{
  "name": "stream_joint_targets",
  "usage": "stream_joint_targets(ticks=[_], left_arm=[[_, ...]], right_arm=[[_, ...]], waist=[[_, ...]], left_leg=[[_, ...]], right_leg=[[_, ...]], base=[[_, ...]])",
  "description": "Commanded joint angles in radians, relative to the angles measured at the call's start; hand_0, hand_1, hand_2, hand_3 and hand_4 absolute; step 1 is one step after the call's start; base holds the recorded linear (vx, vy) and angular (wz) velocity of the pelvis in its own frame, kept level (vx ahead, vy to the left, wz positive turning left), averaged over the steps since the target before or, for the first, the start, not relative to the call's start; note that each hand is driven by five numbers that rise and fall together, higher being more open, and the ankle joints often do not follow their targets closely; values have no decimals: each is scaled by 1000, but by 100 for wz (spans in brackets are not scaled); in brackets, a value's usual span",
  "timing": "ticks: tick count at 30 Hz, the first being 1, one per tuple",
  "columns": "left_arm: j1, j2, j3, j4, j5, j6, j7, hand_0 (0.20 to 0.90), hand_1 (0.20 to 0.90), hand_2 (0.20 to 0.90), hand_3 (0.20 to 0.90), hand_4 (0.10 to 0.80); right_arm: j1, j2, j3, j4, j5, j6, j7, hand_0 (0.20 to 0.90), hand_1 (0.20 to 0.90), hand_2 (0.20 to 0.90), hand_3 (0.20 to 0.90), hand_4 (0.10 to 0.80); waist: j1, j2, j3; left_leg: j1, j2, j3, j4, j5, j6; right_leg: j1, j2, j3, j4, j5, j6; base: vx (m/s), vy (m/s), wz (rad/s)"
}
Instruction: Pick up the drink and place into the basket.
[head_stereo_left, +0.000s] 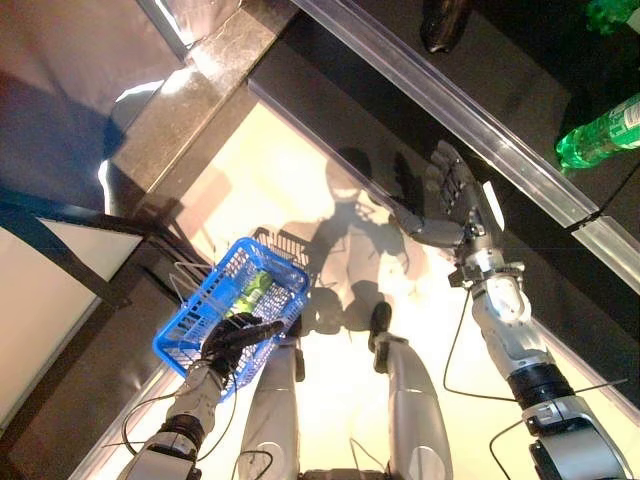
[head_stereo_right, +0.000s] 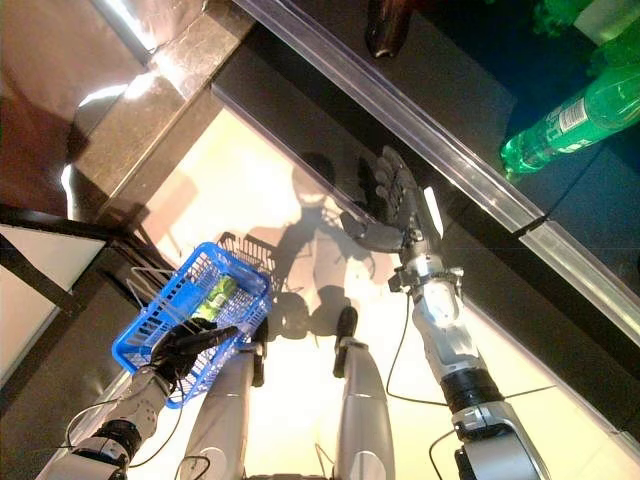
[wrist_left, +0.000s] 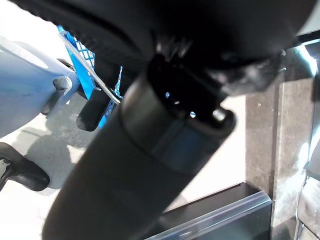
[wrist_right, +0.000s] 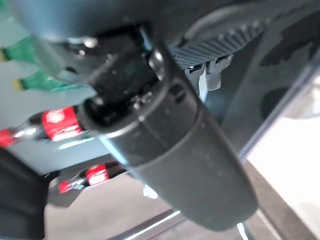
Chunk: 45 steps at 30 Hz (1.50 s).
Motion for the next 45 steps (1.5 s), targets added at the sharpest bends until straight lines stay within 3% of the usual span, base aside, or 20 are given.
stream_joint_targets(ticks=[1,18,31,45], left_arm=[[79,15,-17,-49,-7,-51,-51,300,300,300,200,100],[84,5,-40,-64,2,-21,-41,300,300,300,200,100],[85,32,-84,-94,-9,11,-31,300,300,300,200,100],[82,50,-110,-104,-13,31,-33,300,300,300,200,100]], right_arm=[[-72,-73,-27,-180,-20,-110,-27,900,900,900,900,800],[-240,-140,-96,-210,28,-133,-161,900,900,900,900,800],[-460,-269,-83,62,136,-106,-287,900,900,900,900,800],[-621,-318,0,263,243,-33,-270,900,900,900,900,800]], waist=[[-1,5,-39],[18,22,-22],[53,36,-8],[74,45,-8]], left_leg=[[16,2,-17,4,-13,34],[54,-4,-28,-4,-15,30],[73,-11,-40,-9,-16,34],[87,-17,-51,-23,-12,36]], right_leg=[[45,-41,-28,-54,28,76],[108,-42,-48,-87,20,60],[138,-43,-57,-96,17,51],[153,-42,-58,-100,11,45]], base=[[0,0,0],[33,7,1],[15,-4,0],[8,-2,1]])
